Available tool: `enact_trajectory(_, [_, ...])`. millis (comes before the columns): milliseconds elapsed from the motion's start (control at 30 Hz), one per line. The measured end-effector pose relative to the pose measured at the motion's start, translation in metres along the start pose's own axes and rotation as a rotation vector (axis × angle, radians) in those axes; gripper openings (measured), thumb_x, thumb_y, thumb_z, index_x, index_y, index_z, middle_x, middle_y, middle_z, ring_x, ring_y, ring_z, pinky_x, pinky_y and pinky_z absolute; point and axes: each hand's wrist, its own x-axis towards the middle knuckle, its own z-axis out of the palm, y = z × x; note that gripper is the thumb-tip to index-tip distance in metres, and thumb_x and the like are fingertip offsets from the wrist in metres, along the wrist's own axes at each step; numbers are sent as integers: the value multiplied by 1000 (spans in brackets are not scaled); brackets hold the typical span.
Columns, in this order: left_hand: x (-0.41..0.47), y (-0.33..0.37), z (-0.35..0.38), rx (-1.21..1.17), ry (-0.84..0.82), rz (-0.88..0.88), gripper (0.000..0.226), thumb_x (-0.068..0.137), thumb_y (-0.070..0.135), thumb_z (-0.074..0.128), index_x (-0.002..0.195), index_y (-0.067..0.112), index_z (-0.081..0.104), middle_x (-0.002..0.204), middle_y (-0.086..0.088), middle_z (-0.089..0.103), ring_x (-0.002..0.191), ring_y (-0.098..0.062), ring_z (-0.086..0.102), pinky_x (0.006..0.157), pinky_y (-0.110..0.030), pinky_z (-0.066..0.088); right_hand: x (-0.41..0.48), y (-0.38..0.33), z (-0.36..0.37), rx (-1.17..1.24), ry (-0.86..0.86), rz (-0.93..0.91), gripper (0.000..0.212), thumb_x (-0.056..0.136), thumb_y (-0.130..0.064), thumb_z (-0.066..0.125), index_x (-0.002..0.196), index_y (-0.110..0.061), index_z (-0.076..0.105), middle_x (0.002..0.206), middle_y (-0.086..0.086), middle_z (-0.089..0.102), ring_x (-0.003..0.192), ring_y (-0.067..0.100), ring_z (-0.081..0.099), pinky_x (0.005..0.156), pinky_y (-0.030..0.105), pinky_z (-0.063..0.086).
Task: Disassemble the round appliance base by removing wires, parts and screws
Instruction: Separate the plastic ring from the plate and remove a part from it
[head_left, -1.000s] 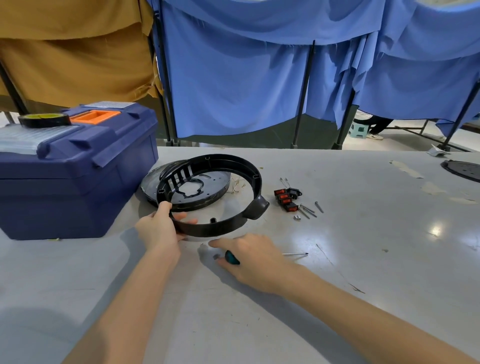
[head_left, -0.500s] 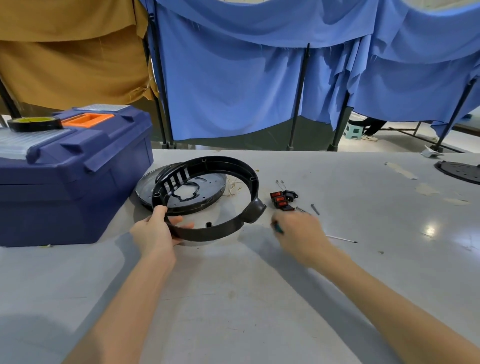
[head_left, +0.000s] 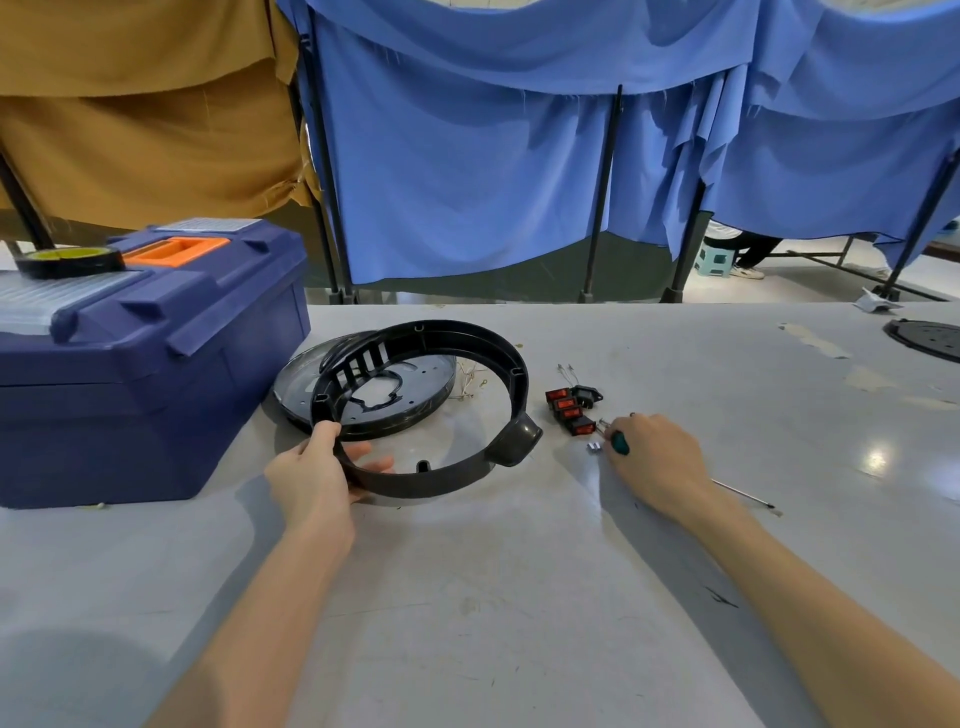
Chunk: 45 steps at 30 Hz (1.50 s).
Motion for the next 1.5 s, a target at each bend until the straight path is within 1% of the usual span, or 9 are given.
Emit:
enact_trajectory(200, [-1, 0, 0, 17, -33, 2, 23, 92, 17, 57, 107, 0, 58, 80, -17, 71, 52, -31, 70, 41, -33, 53, 2, 6, -24, 205, 154, 71, 24, 96, -21, 54, 114, -17, 68, 103, 9, 70, 96, 31, 62, 72, 34, 47])
enact_trajectory(333, [-4, 2, 2, 58, -100, 13, 22, 90, 18, 58, 101, -1, 63, 72, -13, 73, 49, -32, 68, 42, -33, 53, 2, 10, -45, 376, 195, 67, 19, 95, -25, 59, 105, -15, 72, 79, -2, 68, 79, 23, 62, 69, 34, 49])
enact_trajectory(533, [-11, 3, 5, 94, -313, 11, 24, 90, 16, 58, 97, -6, 64, 79, -19, 74, 50, -33, 67, 42, -32, 52, 1, -15, -73, 754, -84, -24, 39, 93, -46, 54, 78, -16, 74, 42, -12, 58, 34, 9, 33, 39, 20, 33])
enact_trajectory(700, [-13, 4, 5, 90, -433, -17, 31, 93, 19, 54, 104, -7, 64, 87, -20, 74, 59, -36, 69, 46, -33, 54, 5, -16, -87, 1279, -457, 60, 57, 90, -51, 50, 104, 0, 70, 91, 11, 76, 35, 9, 26, 34, 19, 27])
enact_trajectory(967, [-21, 4, 15, -40, -496, -41, 27, 96, 20, 57, 113, -1, 61, 98, -22, 73, 87, -41, 71, 62, -44, 61, 1, -19, -78, 1986, -671, -65, 33, 91, -34, 55, 98, -2, 59, 68, 0, 58, 32, 5, 17, 26, 13, 29])
enact_trajectory(1100, [-20, 3, 19, -95, -547, -25, 30, 93, 14, 59, 122, 5, 61, 111, -20, 70, 101, -32, 70, 79, -41, 60, -6, -23, -88, 1972, -634, -211, 44, 70, -35, 85, 91, -3, 63, 58, -1, 49, 28, 2, 20, 26, 14, 25])
enact_trajectory(1233, [-20, 4, 21, -103, -552, 25, 45, 91, 18, 63, 135, 12, 53, 117, -9, 70, 110, -23, 67, 94, -39, 51, -18, -29, -110, 1723, -516, -366, 29, 78, -32, 78, 88, -7, 68, 55, -3, 58, 26, -2, 31, 30, 9, 28])
enact_trajectory(1333, [-25, 6, 23, 7, -456, 196, 38, 87, 33, 67, 123, 24, 61, 109, -1, 73, 107, -15, 67, 98, -36, 49, -26, -37, -122, 1608, -402, -395, 38, 78, -23, 70, 96, 8, 59, 58, 3, 56, 27, 2, 30, 33, 10, 25])
enact_trajectory(1500, [-43, 20, 30, -45, -524, 228, 48, 79, 52, 59, 100, 12, 73, 100, -11, 75, 100, -23, 70, 96, -46, 46, -44, -62, -129, 1387, -219, -420, 18, 75, -17, 76, 88, -8, 68, 78, 11, 70, 57, 13, 67, 44, 16, 49])
